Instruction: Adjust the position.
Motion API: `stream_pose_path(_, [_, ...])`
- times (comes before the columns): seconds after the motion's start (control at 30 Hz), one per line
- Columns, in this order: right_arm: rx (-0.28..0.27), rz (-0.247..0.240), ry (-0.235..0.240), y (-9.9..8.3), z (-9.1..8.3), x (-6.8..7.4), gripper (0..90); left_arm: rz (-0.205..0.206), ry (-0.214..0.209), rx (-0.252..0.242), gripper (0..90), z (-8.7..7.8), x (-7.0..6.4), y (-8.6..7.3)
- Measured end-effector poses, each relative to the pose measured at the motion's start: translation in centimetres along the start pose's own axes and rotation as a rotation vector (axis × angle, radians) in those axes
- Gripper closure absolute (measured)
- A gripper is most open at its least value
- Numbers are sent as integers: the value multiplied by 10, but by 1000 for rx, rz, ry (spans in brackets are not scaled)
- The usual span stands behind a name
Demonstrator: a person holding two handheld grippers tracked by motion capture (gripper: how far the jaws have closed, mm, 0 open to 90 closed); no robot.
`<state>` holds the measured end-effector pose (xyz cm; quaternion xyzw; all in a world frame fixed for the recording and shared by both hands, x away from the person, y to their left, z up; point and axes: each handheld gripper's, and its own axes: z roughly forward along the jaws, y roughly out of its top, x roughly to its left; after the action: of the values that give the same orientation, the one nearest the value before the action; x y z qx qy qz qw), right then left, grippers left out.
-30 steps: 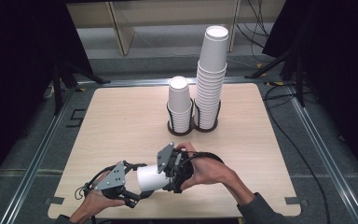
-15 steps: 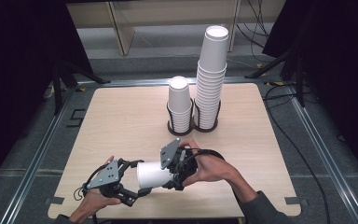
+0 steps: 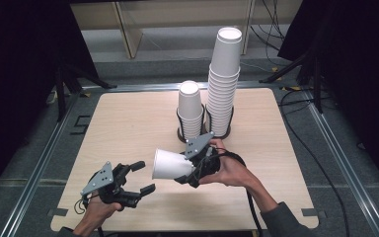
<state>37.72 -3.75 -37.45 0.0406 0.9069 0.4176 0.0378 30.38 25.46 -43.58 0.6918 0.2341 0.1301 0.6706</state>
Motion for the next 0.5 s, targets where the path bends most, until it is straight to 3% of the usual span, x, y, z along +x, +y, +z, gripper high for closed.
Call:
stream_pose_path(0.03, [-9, 3, -8, -1, 0, 0, 241, -8, 8, 1, 139, 0, 1, 0])
stream_pose_path(0.07, [-10, 44, -16, -2, -1, 2, 241, -11, 18, 7, 139, 1, 1, -1])
stream_pose_path(0.13, [-45, -4, -20, -2, 0, 0, 241, -34, 30, 14, 139, 2, 2, -2])
stream_pose_path(0.17, [-54, -7, -23, -2, 1, 1, 241, -51, 26, 13, 140, 2, 3, -2])
stream_pose_path(0.2, [-57, 21, -15, -2, 1, 4, 241, -64, 31, 7, 140, 2, 3, -2])
stream_pose_path(0.27, [-69, -9, -6, -2, 3, 4, 241, -62, 30, 8, 140, 2, 3, -2])
stream_pose_path(0.4, [-93, -23, 21, -3, 6, 7, 240, -80, 18, 5, 130, 4, 2, -2])
stream_pose_path(0.47, [-89, -12, 29, -2, 7, 9, 241, -70, 12, 10, 103, 5, 1, -1])
stream_pose_path(0.5, [-98, -30, 40, -2, 9, 9, 241, -63, 11, 17, 88, 5, 1, -1])
